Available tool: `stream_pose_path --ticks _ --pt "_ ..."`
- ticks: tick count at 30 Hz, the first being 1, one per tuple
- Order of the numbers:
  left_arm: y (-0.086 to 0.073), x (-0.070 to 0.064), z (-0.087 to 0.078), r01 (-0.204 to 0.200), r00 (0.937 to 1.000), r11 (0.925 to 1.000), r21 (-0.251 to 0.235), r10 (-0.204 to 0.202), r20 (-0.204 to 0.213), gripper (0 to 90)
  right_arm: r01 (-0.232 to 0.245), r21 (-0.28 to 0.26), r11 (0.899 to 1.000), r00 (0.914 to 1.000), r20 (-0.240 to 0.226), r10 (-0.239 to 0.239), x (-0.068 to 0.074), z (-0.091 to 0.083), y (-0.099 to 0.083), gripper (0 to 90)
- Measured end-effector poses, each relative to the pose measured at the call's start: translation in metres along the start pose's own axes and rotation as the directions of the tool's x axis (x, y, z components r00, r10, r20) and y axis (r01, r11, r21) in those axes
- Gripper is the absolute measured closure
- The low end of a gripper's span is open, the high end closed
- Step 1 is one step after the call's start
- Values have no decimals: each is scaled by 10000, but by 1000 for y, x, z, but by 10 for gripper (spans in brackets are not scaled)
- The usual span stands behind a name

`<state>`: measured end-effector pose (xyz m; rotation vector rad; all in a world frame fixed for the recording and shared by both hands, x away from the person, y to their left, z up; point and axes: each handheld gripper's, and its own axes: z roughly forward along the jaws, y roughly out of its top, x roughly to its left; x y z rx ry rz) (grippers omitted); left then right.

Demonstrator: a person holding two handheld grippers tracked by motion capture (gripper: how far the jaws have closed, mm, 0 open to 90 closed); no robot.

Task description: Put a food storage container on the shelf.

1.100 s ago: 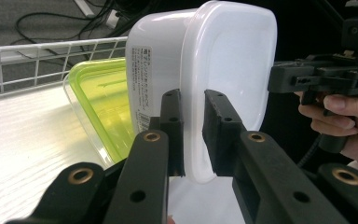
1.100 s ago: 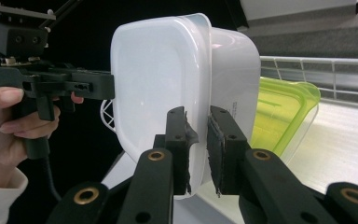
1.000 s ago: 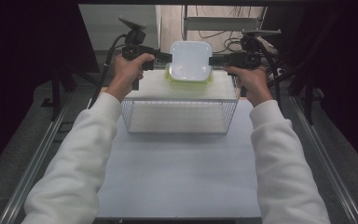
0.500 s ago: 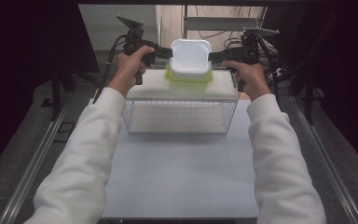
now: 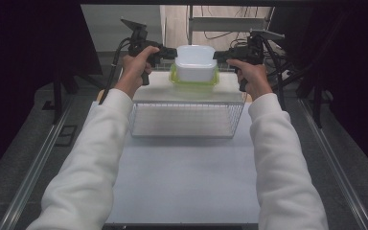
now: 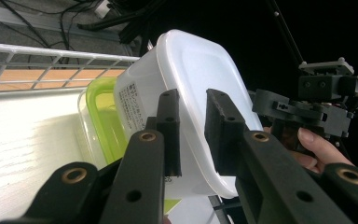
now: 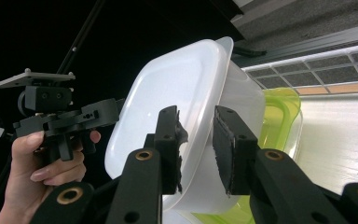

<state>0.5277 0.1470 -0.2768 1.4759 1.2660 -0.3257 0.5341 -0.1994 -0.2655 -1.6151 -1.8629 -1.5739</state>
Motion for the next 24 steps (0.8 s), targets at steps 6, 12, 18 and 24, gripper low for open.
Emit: stream_pose_path --ticks 6,12,18,24 --pt "-2 -4 0 -274 9995 9996 -17 274 -166 737 -27 -110 9999 9999 -104 26 -2 -2 -2 706" --pt "-7 -14 -7 -1351 9890 9895 -513 1315 -675 573 798 -685 9945 9968 163 -789 5 -16 -5 574" --pt "-19 -30 -15 -2457 9659 9678 -537 2399 -969 462 1935 -771 9781 9805 498 -1901 11 -32 -14 485" --pt "-37 -45 -36 -3489 9298 9363 -391 3406 -1396 389 3246 -308 9453 9440 727 -3218 15 -48 -28 426"
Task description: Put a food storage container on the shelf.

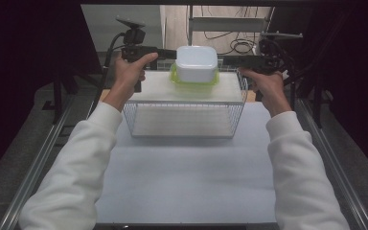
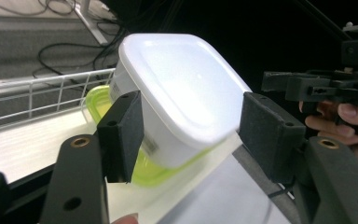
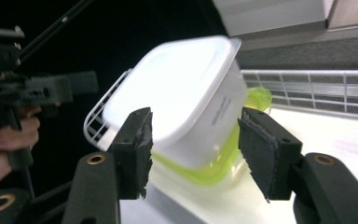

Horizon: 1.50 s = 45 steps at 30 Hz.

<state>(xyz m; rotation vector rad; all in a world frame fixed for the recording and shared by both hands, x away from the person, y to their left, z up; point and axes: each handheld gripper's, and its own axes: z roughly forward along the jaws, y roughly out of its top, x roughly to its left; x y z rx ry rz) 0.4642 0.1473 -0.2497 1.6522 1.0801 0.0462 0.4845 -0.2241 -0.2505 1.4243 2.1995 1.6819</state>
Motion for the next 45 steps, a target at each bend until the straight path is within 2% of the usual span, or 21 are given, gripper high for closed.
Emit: stream_pose_path --ticks 3,6,9,13,17,20,24,29,36,38,40,43,45 --pt "-9 -1 -12 -217 9997 9998 7 217 -119 373 369 144 9992 9993 -22 -369 0 -9 -9 402" --pt "-22 -2 -23 -669 9973 9976 173 673 -276 358 805 213 9965 9967 92 -808 0 -20 -21 382" --pt "-40 -2 -32 -864 9956 9955 378 877 -338 334 1141 346 9929 9935 -27 -1141 1 -28 -35 365" --pt "-69 -4 -41 -1274 9900 9889 769 1316 -516 315 1623 473 9856 9864 172 -1633 1 -37 -55 350" --pt "-95 -5 -48 -1509 9868 9848 863 1553 -465 307 1987 569 9784 9793 284 -2006 2 -43 -77 338" --pt "-117 -5 -51 -1627 9847 9815 1011 1680 -468 302 2189 700 9732 9746 333 -2216 1 -46 -92 333" --pt "-141 -7 -54 -1823 9801 9762 1179 1900 -582 297 2282 776 9705 9726 279 -2309 -1 -52 -119 331" --pt "-174 -5 -57 -1646 9829 9804 1078 1722 -650 294 2304 853 9693 9721 249 -2333 -6 -54 -153 330" --pt "-221 4 -59 -1384 9844 9785 1526 1529 -874 292 2391 1130 9644 9697 230 -2431 -6 -56 -191 322" --pt "-229 6 -59 -1320 9842 9788 1564 1482 -968 289 2384 1198 9638 9696 263 -2431 -6 -55 -200 319" --pt "-238 10 -60 -1201 9862 9803 1565 1360 -948 289 2490 1480 9571 9653 424 -2576 -6 -52 -207 311" --pt "-247 15 -60 -1224 9820 9739 1911 1468 -1190 282 2484 1861 9506 9633 558 -2627 -8 -48 -218 303" --pt "-250 18 -61 -1120 9830 9752 1910 1369 -1226 283 2539 2064 9450 9592 721 -2735 -8 -45 -222 296"
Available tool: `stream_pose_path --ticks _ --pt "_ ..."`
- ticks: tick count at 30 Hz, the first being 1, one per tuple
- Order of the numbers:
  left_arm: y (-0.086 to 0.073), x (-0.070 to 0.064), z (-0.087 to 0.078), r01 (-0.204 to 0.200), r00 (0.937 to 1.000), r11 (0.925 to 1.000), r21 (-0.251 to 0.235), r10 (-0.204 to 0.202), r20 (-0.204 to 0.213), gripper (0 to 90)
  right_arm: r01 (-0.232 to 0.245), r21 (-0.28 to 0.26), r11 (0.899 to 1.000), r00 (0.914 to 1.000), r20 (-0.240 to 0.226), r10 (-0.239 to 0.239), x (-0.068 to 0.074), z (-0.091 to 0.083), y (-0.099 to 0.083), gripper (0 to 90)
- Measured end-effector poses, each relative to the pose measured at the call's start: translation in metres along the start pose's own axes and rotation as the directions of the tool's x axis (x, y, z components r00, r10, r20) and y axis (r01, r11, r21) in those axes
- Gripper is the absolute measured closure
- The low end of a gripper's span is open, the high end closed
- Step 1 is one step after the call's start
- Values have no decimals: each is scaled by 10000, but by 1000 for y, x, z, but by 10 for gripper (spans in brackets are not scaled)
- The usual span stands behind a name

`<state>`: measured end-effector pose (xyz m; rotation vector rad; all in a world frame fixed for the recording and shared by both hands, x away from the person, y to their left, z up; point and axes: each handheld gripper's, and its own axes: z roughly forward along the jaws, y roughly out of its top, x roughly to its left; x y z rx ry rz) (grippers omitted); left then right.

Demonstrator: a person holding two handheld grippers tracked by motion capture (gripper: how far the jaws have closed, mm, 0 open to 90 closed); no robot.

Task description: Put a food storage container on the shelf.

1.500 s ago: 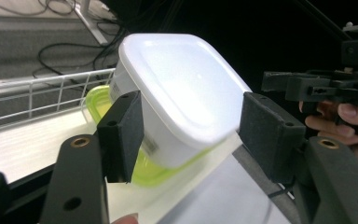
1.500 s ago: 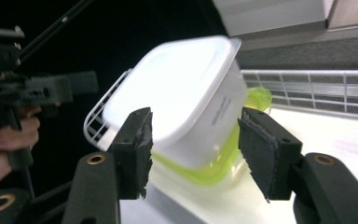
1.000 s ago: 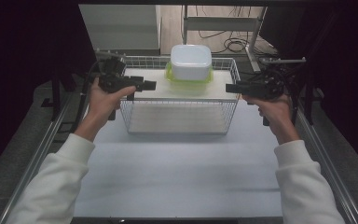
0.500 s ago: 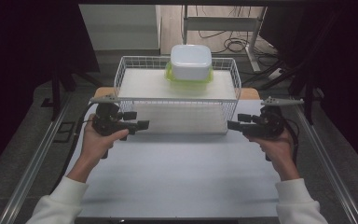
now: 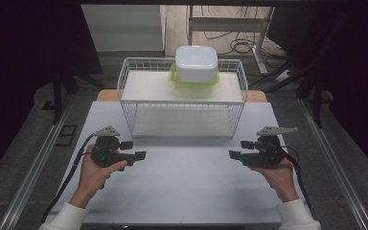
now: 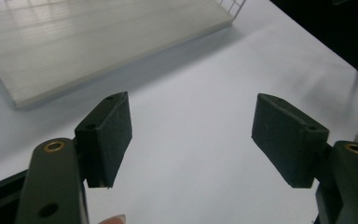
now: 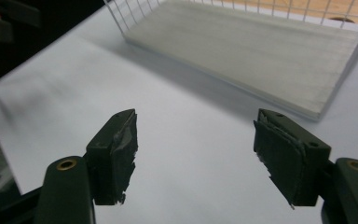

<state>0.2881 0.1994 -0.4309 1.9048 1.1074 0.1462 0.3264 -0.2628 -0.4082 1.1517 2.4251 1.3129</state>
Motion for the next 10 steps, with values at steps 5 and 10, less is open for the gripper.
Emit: stream_pose_path --ticks 5,10 --pt "-3 5 -4 83 9999 9999 -121 -85 -100 277 -75 -229 9997 10000 -6 75 -2 -1 -2 278" --pt "-3 7 -3 224 9996 9996 -188 -227 -160 243 -261 -605 9978 9997 -55 259 -7 -3 -6 204"
